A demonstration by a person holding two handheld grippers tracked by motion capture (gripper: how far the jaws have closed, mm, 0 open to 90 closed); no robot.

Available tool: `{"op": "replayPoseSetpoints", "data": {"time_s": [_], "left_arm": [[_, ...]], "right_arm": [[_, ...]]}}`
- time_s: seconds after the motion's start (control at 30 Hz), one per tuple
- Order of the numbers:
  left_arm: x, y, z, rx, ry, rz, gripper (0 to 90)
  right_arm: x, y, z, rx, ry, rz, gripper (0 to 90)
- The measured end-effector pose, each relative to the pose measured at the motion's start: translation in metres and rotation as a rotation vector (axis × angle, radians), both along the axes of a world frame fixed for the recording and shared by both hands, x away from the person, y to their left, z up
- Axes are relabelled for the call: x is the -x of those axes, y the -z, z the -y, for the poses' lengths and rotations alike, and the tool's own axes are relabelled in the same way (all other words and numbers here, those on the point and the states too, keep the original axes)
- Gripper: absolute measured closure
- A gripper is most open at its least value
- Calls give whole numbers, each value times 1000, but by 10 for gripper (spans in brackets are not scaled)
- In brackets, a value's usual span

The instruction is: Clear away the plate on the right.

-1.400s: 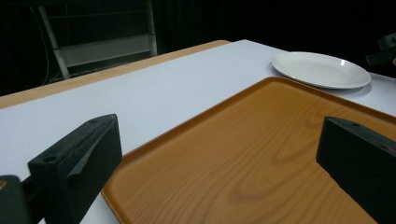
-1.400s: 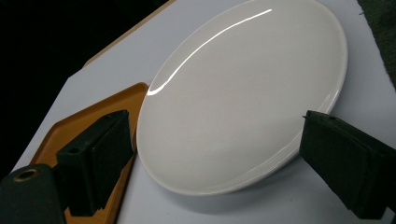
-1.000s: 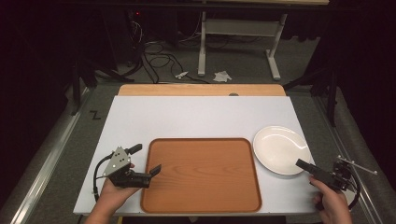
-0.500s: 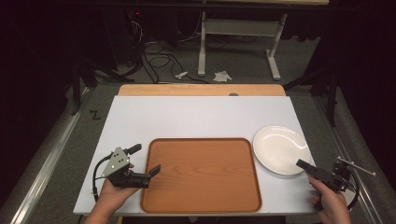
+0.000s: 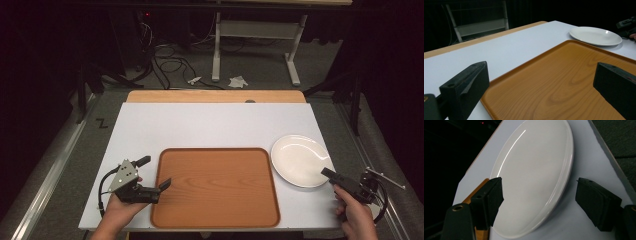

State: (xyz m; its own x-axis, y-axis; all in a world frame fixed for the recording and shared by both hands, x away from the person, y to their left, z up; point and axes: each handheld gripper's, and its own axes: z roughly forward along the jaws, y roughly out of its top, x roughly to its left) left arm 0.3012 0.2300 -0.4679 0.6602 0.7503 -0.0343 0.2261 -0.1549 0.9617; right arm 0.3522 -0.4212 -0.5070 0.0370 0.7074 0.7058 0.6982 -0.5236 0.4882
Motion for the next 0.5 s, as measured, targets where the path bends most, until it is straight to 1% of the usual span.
{"op": "replayPoseSetpoints", "data": {"time_s": [0.07, 0.13, 0.2, 0.27, 0.33, 0.37, 0.43, 0.47, 0.5], "left_arm": [[1, 0, -1, -2, -5, -1, 11], [3, 0, -4, 0, -16, -4, 12], [5, 0, -7, 1, -24, -5, 11], [7, 0, -8, 5, -31, -4, 12], [8, 0, -9, -1, -31, -5, 12], [8, 0, -9, -3, -32, -5, 12], [9, 1, -10, -4, -36, -5, 12], [10, 1, -11, -5, -37, -5, 12], [10, 1, -11, -5, -37, -5, 12]], "right_arm": [[-1, 0, 0, 3, 5, 2, 252], [-5, 0, 2, -5, 24, -4, 274], [-6, 1, 2, -14, 23, -8, 281], [-8, 3, 3, -41, 23, -12, 299], [-8, 2, 2, -45, 23, -19, 299], [-11, 3, -1, -55, 6, -11, 279], [-12, 3, -2, -57, -2, -11, 273], [-13, 2, -4, -41, -3, -19, 281], [-13, 2, -4, -41, -3, -19, 281]]}}
